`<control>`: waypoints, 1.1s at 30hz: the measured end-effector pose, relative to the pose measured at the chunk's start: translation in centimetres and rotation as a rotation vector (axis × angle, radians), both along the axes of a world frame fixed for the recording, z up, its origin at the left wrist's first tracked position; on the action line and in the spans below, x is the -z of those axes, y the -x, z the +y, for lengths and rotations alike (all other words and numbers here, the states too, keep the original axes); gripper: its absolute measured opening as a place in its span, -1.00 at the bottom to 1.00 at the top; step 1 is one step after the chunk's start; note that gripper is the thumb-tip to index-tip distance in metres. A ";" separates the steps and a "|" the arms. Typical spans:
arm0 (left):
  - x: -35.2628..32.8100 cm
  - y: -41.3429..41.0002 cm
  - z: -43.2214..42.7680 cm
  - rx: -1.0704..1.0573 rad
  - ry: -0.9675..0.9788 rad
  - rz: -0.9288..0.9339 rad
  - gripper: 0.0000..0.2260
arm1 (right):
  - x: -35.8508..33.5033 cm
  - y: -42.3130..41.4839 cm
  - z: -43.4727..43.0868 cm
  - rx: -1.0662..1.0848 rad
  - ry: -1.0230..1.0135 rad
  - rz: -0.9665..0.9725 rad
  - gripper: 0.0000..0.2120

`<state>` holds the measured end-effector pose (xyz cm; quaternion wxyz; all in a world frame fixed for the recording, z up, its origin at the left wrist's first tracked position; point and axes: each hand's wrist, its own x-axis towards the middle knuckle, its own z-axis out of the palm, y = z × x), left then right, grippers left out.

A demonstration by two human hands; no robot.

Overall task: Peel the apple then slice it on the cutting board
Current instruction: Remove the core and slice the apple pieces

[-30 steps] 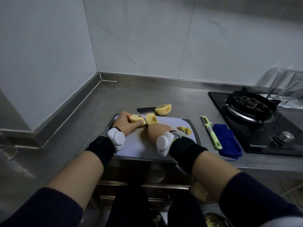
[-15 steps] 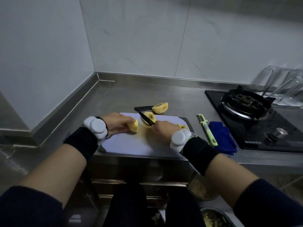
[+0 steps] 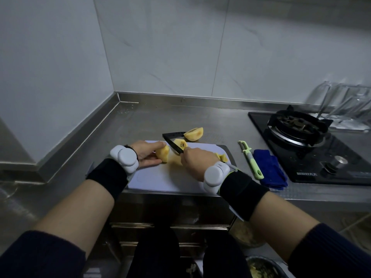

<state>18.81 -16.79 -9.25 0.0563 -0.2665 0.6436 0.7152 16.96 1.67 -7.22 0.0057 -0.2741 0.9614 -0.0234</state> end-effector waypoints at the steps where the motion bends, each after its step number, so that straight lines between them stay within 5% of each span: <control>1: 0.0 0.0 0.1 0.006 0.000 0.002 -0.79 | 0.0 0.0 0.0 -0.011 -0.008 -0.007 -0.67; 9: 0.1 -0.1 0.1 -0.020 -0.011 -0.001 -0.78 | -0.1 -0.4 -0.3 -0.007 -0.026 -0.065 -0.80; 17: -0.1 -0.1 0.5 -0.050 0.009 0.000 -0.82 | -0.8 -0.5 -0.6 -0.010 -0.063 -0.076 -0.66; 33: 0.2 -0.4 0.0 -0.027 -0.020 0.019 -0.77 | -1.4 -0.7 -0.3 -0.097 -0.076 -0.173 -0.75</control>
